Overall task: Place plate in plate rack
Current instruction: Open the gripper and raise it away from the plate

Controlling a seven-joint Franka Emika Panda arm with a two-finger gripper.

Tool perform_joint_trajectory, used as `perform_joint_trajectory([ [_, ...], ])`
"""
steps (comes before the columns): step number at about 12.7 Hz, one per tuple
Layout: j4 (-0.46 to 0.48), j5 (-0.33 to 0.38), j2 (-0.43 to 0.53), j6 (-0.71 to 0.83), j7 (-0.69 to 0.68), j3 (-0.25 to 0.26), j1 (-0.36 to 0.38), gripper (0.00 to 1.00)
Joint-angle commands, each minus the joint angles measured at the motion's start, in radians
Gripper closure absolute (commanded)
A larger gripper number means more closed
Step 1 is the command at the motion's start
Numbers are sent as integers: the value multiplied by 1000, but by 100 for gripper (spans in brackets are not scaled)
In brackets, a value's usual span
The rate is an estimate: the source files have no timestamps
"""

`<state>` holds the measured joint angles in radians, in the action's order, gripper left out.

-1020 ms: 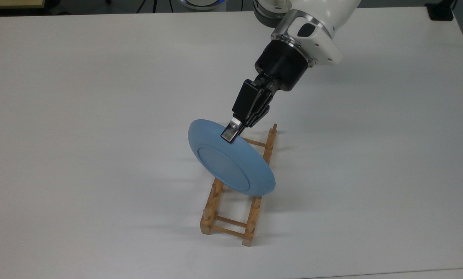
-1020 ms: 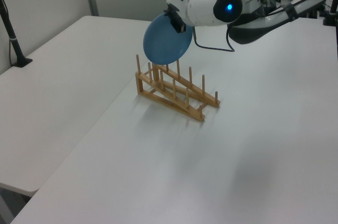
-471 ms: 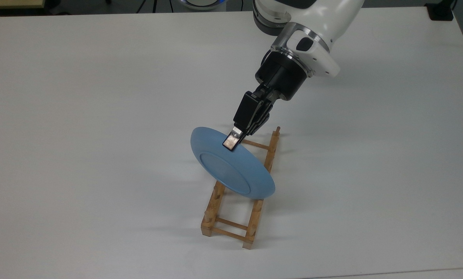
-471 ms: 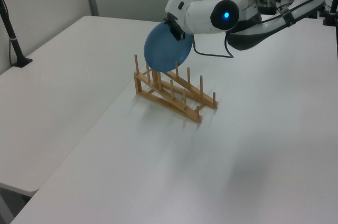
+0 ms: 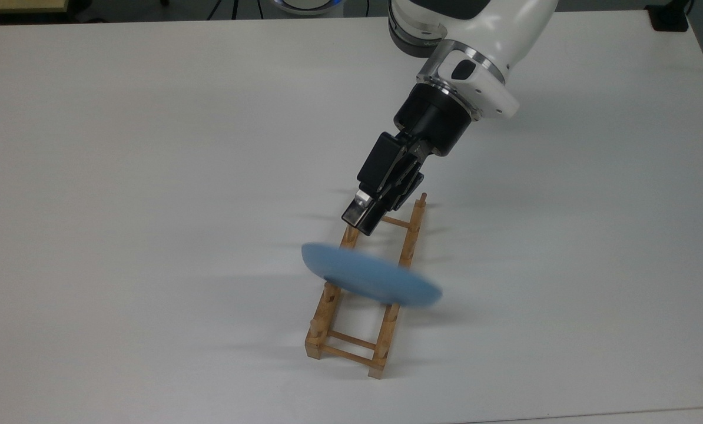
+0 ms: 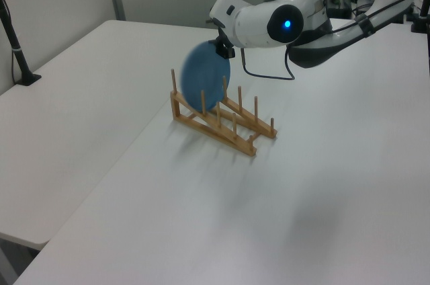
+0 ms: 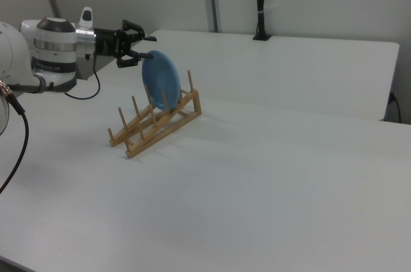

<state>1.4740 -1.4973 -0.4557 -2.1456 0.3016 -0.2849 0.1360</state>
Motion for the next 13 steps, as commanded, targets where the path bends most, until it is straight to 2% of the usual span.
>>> perform_joint_trajectory([
  [1,11,22,17,-28,77,-10,1,0],
  [4,9,31,32,-28,151,-13,1,0],
  [7,9,204,94,-27,309,-42,-9,0],
  [9,14,456,158,-11,375,-48,-18,0],
  [10,25,541,187,-1,395,-48,-22,0],
  [12,34,751,250,120,401,-48,-48,0],
  [13,31,916,288,191,401,-48,-71,0],
])
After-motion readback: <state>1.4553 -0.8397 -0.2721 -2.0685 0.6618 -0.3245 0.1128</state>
